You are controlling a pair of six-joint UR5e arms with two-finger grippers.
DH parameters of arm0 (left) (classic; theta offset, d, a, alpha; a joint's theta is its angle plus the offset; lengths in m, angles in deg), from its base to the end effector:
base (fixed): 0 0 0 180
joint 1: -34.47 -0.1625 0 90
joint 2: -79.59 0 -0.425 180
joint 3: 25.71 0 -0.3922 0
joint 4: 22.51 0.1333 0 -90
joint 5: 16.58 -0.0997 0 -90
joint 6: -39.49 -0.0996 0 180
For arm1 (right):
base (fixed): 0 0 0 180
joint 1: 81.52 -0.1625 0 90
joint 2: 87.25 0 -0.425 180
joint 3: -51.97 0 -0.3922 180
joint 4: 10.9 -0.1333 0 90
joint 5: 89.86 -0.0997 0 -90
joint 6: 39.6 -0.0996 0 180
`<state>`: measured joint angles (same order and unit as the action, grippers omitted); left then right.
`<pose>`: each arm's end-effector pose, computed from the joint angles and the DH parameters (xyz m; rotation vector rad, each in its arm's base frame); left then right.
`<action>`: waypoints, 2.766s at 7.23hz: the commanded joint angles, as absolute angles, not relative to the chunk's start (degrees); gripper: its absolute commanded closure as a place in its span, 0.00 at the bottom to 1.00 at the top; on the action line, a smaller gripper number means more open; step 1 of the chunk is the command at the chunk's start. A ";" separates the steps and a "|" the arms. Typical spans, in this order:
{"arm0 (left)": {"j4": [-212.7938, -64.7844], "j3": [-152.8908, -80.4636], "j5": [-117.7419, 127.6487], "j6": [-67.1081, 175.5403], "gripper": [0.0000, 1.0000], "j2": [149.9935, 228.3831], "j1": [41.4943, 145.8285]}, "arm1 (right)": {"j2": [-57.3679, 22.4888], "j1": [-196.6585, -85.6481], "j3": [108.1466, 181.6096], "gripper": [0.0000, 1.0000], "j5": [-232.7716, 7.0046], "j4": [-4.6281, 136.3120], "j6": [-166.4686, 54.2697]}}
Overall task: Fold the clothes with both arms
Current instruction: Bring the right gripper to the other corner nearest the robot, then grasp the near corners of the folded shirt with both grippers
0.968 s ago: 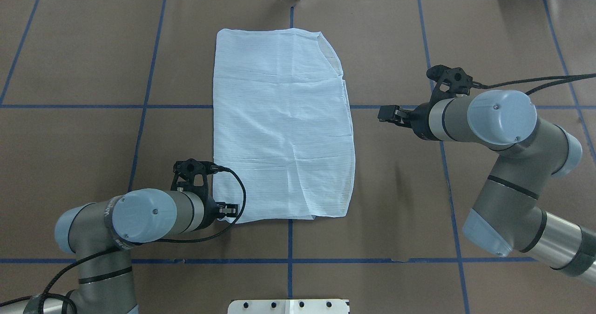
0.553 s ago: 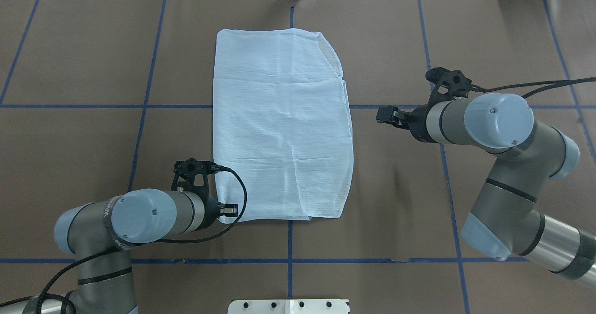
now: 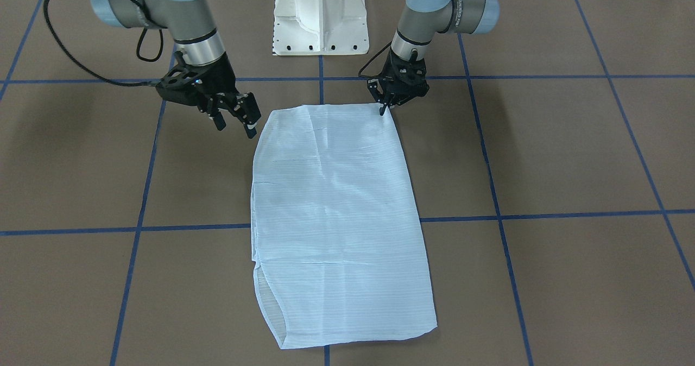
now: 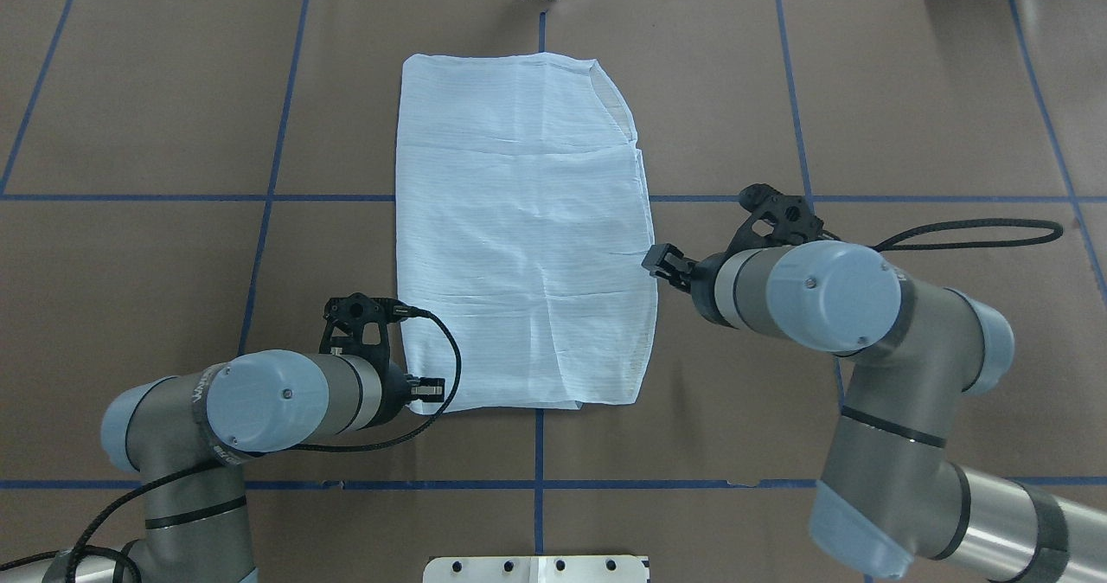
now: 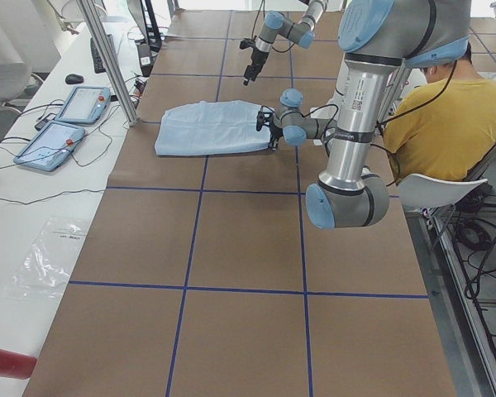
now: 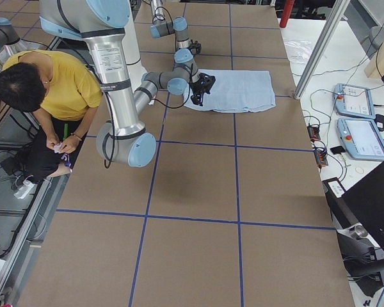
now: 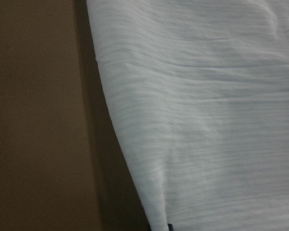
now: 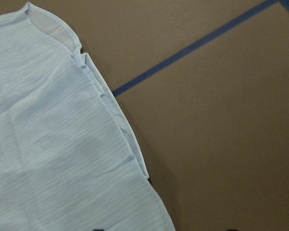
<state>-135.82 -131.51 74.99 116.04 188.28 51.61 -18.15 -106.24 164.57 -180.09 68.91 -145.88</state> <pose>0.5318 -0.3007 0.3117 0.2420 0.9797 -0.0450 -0.4671 -0.3613 0.2682 0.0666 -0.9537 0.6597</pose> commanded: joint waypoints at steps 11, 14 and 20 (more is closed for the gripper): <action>-135.98 -131.97 74.65 116.04 1.00 188.31 51.60 | -32.31 -92.42 151.38 0.33 -170.90 77.60 -171.08; -135.98 -132.76 74.65 116.04 1.00 188.14 51.78 | -32.93 -92.42 150.06 0.33 -170.90 77.69 -170.99; -135.89 -132.76 74.65 115.95 1.00 188.14 51.78 | -33.02 -92.42 150.06 1.00 -169.49 77.43 -171.17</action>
